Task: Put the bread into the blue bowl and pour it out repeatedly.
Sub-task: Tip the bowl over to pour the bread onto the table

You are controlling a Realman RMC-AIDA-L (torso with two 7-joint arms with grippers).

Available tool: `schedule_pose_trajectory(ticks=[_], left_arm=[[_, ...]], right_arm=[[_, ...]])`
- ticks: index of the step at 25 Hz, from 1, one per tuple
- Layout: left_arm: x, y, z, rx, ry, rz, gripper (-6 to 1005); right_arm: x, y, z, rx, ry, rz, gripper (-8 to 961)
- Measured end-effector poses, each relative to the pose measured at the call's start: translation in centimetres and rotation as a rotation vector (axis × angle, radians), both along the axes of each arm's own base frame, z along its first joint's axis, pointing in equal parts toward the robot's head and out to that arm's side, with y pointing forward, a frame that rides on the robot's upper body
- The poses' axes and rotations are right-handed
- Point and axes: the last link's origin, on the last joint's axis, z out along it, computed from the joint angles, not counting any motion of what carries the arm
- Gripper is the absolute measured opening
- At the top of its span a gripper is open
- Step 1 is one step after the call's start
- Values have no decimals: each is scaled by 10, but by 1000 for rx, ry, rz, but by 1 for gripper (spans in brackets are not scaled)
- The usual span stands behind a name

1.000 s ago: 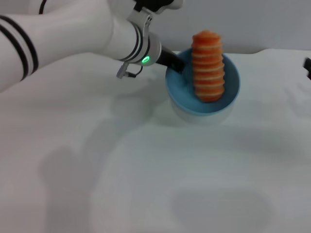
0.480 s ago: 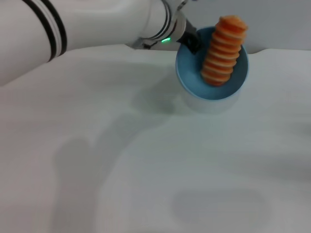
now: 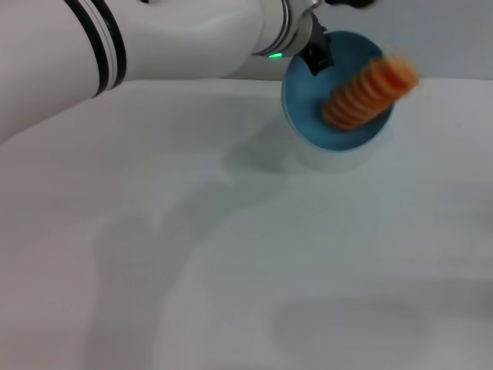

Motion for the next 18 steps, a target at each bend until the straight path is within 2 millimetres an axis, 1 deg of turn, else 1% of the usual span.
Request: schedule_pose_trajectory(ticks=[2,3,6,8,14,16,17,18], left_arm=[[6,-2,-4,-9,50,-53,-1],[6,-2,-4,-9,50,-53,-1],[10,-4,-7,-10,101,-105,-1],[13,-4,-8,-9,103,-121,-1],[14,-1,-5,10,51,-120,-1],[11,1,-2,28,5,-80,-1],[9,3,0,39,-20,-57,-1],[7,4,2,48,-44,-37,-1]], right_arm=[[1,0,4,36,15,-7,633],[1,0,5,48,21,-9,632],[0,0,6,63,32,-6,630],[-2,2,5,65,39,-3,629],[-5,7,-1,54,77,-1,626],[-7,11,-7,38,103,-8,625],[-9,17,-12,14,130,-15,624],[-9,17,-12,14,130,-15,624]])
